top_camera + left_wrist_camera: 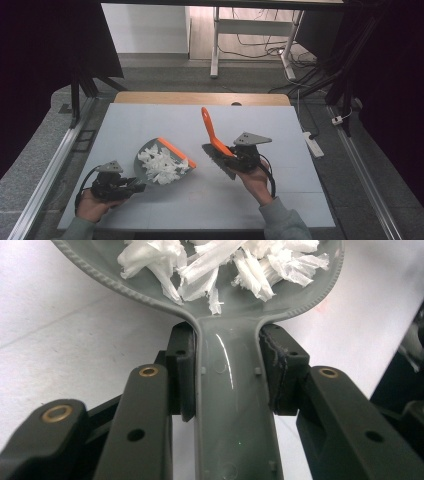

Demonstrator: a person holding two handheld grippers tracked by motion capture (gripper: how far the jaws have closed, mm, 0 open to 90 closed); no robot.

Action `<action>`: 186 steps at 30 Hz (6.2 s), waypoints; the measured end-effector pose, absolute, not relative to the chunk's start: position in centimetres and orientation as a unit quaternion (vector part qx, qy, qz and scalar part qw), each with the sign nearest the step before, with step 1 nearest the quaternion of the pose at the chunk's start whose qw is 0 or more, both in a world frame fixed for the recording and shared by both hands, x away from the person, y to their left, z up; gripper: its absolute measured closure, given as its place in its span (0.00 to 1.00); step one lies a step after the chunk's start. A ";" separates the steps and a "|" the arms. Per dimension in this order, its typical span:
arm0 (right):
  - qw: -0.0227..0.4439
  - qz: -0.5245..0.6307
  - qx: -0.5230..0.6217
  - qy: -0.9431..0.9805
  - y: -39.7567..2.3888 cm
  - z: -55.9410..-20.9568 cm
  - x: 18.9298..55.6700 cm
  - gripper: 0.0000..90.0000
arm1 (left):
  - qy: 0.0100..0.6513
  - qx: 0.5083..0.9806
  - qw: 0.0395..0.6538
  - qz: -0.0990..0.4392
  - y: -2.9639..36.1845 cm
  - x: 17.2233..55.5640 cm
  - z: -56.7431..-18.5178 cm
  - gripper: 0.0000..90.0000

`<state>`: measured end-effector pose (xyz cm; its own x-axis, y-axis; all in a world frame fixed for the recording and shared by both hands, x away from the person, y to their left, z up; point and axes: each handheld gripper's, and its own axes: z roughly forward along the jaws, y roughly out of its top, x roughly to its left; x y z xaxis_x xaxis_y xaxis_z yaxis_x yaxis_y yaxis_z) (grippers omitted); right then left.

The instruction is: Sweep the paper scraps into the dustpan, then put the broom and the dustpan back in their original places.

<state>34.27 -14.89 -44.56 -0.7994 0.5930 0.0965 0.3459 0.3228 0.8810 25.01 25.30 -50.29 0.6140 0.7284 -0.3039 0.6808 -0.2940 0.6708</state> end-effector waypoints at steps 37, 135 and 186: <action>0.106 0.499 0.327 0.796 -22.9 -45.4 32.9 0.78 | 0.520 0.746 0.406 0.093 25.0 24.9 -50.0 0.69; 0.108 0.310 0.453 0.829 -25.2 -50.9 38.7 0.49 | 0.596 0.699 0.364 0.154 24.2 26.3 -51.6 0.30; 0.186 0.417 0.321 0.830 -28.2 -49.4 31.6 0.52 | 0.465 0.790 0.391 0.083 24.2 25.4 -51.0 0.32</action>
